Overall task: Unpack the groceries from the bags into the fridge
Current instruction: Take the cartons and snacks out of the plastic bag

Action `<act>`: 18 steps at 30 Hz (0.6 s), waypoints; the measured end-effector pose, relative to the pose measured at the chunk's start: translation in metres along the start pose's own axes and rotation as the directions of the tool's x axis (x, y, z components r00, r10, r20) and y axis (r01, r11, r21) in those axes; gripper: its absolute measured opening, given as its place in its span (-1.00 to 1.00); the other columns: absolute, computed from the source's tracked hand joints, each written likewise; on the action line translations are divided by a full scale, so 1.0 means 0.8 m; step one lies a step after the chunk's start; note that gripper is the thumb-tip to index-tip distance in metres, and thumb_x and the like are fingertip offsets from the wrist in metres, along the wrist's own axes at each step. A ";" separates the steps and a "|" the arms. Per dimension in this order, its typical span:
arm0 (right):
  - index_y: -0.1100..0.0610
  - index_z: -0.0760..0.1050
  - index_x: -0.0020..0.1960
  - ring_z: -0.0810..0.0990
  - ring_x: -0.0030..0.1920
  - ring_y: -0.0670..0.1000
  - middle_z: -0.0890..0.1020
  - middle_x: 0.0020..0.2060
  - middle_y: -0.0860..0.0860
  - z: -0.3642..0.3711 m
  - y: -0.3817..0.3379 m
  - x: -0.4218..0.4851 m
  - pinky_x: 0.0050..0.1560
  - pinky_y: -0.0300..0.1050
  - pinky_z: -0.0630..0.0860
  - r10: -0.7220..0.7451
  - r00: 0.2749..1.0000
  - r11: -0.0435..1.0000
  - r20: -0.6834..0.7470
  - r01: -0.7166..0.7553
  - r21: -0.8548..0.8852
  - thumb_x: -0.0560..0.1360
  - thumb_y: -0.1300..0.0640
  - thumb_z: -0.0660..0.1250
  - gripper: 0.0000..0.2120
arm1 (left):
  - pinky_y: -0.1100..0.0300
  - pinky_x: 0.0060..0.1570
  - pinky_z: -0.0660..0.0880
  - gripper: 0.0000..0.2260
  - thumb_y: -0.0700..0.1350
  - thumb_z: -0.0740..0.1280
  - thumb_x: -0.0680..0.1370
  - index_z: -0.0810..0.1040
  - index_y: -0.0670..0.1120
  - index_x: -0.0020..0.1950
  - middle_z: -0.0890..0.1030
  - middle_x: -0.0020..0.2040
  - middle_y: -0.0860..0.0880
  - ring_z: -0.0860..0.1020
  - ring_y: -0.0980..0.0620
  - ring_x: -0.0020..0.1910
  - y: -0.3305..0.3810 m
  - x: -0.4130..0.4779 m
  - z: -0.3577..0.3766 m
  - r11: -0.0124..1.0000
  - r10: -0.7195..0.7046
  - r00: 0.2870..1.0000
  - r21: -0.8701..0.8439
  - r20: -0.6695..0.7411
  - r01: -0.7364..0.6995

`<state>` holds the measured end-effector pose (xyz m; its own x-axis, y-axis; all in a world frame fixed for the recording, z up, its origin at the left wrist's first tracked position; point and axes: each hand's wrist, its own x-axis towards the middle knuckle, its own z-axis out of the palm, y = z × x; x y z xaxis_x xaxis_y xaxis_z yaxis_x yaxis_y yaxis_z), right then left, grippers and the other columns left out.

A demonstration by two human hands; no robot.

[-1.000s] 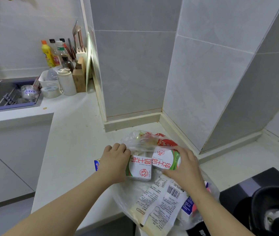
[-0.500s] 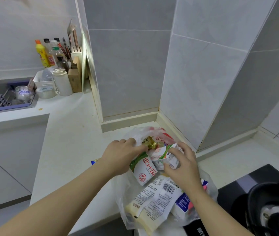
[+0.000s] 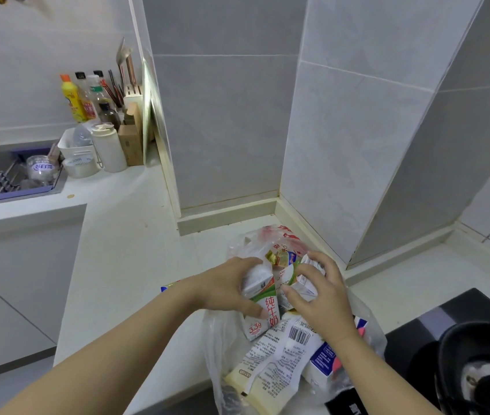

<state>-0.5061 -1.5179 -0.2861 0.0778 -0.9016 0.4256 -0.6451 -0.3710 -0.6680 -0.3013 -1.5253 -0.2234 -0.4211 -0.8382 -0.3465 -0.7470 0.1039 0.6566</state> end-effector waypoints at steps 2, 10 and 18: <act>0.10 0.57 -0.15 0.37 0.19 -0.07 0.36 0.14 -0.11 0.000 0.002 0.000 0.10 -0.33 0.29 0.015 1.000 1.000 -0.016 -0.015 -0.017 0.30 0.15 0.54 -0.81 | 0.10 0.23 0.44 -0.46 0.20 0.35 0.45 0.35 0.02 0.35 0.49 0.25 0.02 0.49 0.03 0.20 -0.002 0.000 0.004 0.993 -0.058 0.998 -0.100 -0.013 0.056; -0.02 0.49 -0.16 0.31 0.22 -0.10 0.36 0.20 -0.07 -0.003 -0.004 0.000 0.11 -0.23 0.36 0.026 1.000 0.999 0.009 -0.025 -0.036 0.38 0.18 0.47 -0.81 | 0.04 0.00 0.54 -0.76 -0.07 0.05 0.65 0.42 0.14 0.22 0.59 0.08 -0.02 0.57 -0.06 0.01 -0.007 0.002 0.032 0.989 -0.084 0.887 -0.149 -0.454 0.017; 0.08 0.58 -0.13 0.27 0.24 -0.16 0.32 0.21 -0.14 -0.001 -0.001 -0.003 0.10 -0.41 0.23 -0.004 1.000 0.998 0.027 0.006 -0.062 0.40 0.18 0.45 -0.92 | 0.37 -0.15 0.38 -0.71 -0.34 0.14 0.52 0.53 0.02 -0.14 0.58 -0.07 0.07 0.53 0.04 -0.01 -0.027 0.000 0.028 0.990 -0.137 0.835 -0.091 -0.534 0.104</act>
<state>-0.5065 -1.5152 -0.2859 0.1008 -0.9056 0.4121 -0.6906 -0.3618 -0.6262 -0.2968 -1.5157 -0.2525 0.0250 -0.9995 -0.0214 -0.7369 -0.0329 0.6752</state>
